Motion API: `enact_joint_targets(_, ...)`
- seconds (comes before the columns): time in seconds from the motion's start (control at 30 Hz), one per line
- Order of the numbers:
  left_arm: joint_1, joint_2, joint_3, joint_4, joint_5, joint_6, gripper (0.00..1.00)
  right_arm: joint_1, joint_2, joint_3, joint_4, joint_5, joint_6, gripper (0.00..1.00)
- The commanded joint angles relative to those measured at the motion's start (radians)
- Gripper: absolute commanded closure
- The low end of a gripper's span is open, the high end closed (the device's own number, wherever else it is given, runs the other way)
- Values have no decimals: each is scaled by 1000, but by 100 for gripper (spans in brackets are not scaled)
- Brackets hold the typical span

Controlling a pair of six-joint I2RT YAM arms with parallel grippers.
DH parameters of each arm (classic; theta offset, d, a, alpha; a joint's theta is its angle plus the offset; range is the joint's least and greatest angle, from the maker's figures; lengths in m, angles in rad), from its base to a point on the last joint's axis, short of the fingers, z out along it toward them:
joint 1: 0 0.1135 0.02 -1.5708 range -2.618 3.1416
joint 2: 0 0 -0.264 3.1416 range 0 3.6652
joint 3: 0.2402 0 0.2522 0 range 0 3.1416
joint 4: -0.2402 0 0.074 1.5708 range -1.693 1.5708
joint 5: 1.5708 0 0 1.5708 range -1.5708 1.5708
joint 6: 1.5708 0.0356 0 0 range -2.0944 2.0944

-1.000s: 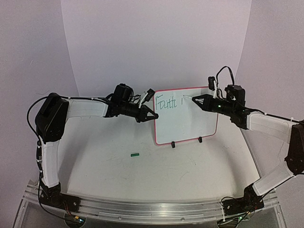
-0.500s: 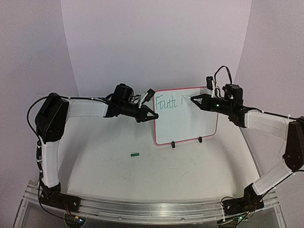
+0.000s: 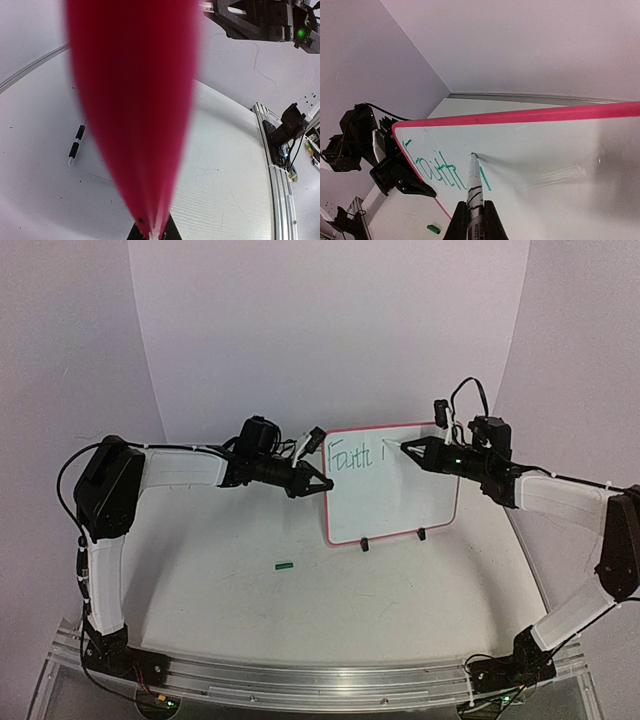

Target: Write a sentence on the whiteboard

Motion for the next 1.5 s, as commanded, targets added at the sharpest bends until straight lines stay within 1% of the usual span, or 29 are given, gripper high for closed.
enact_joint_targets(0.0, -39, 48, -10, -214, 7, 36, 100, 3, -92, -23, 43, -2, -14, 100)
enact_joint_targets(0.17, -40, 49, -10, -213, 9, 35, 100, 3, -118, -62, 9, 32, -27, 100)
enact_joint_targets(0.43, -41, 47, -11, -214, 7, 35, 100, 4, -64, -70, -36, 26, -43, 100)
enact_joint_targets(1.03, -42, 45, -10, -214, 6, 36, 100, 4, -16, -43, -48, 64, -48, 100)
enact_joint_targets(1.47, -44, 45, -10, -215, 7, 38, 100, 4, -43, -12, -9, 94, -22, 100)
